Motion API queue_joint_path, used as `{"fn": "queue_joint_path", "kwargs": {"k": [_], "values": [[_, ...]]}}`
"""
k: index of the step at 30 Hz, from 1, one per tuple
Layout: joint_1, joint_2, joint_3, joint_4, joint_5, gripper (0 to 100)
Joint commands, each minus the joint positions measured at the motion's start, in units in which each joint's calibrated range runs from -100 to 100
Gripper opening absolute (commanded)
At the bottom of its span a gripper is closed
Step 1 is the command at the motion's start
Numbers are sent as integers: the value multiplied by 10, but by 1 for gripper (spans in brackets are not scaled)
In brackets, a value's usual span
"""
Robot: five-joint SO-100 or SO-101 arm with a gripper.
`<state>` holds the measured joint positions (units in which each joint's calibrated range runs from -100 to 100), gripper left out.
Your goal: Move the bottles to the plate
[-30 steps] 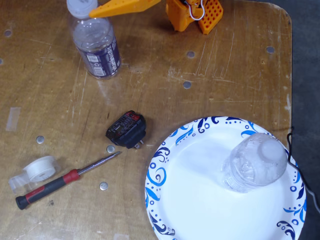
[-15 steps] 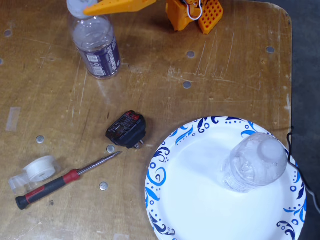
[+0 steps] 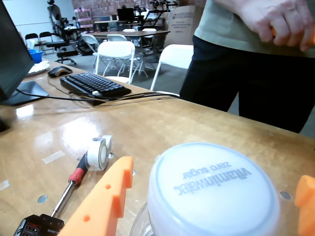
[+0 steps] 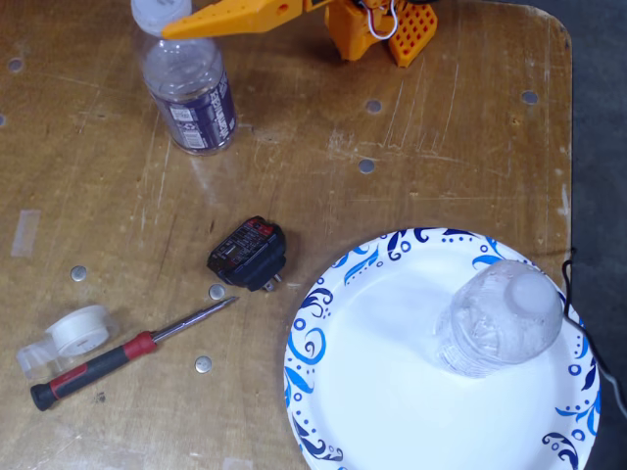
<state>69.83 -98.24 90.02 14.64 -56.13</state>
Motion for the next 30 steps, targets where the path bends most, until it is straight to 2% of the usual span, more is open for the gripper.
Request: {"fn": "queue_joint_path", "kwargs": {"k": [1, 4, 9, 18, 24, 30], "values": [[-4, -2, -9, -10, -3, 34], [-4, -1, -4, -11, -3, 34], [-2, -2, -3, -11, -3, 28], [5, -2, 3, -9, -3, 27], [32, -3, 11, -10, 0, 16], [40, -3, 11, -10, -3, 14]]}}
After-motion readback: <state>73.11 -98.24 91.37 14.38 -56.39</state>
